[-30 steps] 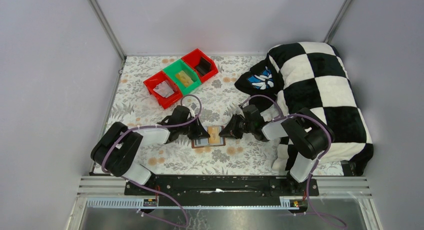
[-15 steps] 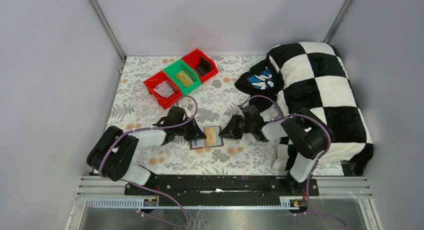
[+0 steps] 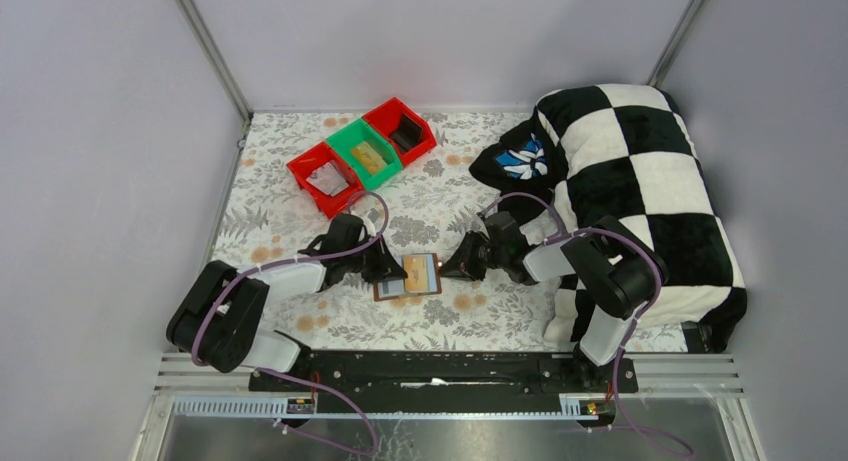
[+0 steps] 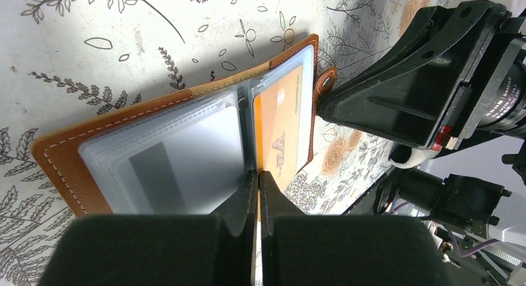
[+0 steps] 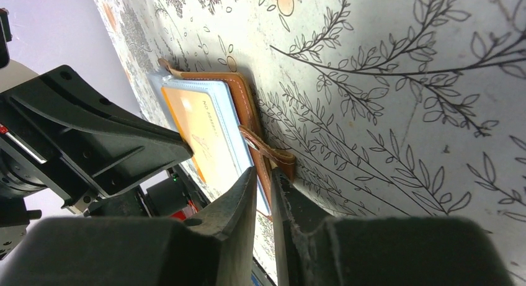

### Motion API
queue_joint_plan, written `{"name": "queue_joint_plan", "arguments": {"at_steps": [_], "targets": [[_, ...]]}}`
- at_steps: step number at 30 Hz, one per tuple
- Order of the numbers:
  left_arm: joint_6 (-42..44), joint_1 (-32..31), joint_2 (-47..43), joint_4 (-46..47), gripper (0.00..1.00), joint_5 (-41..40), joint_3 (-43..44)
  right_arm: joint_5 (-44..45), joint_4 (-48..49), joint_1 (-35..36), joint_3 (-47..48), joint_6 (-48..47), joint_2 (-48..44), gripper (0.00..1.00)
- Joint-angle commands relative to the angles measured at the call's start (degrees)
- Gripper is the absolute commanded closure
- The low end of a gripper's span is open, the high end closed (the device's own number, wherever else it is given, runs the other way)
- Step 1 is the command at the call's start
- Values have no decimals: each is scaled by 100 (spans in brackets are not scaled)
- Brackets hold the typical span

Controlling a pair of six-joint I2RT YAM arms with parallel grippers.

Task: Take the credit cards out of the card holder
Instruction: Remove the credit card from the card holder.

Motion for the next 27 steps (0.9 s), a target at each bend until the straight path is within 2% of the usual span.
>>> {"name": "queue_joint_plan", "arguments": {"at_steps": [1,6,11,15,20,24,27], "targets": [[170,84,62,18,100,41,-74,447,-663,-52,-220,-282,-94,78],[140,76,200,166,100,203,-68,515,-650,-51,-239,-362,-663,76],[158,75,249,186,100,245,-41,580,-984,121,104,-602,-1018,62],[148,75,283,199,100,272,3,615,-1186,274,471,-762,-897,57],[135,75,345,212,100,333,54,396,-1300,469,966,-943,-478,58],[135,75,377,211,94,368,84,783,-1936,521,1313,-1241,-407,58],[135,75,386,215,91,381,79,1123,-2465,569,1555,-1530,-406,54]]}}
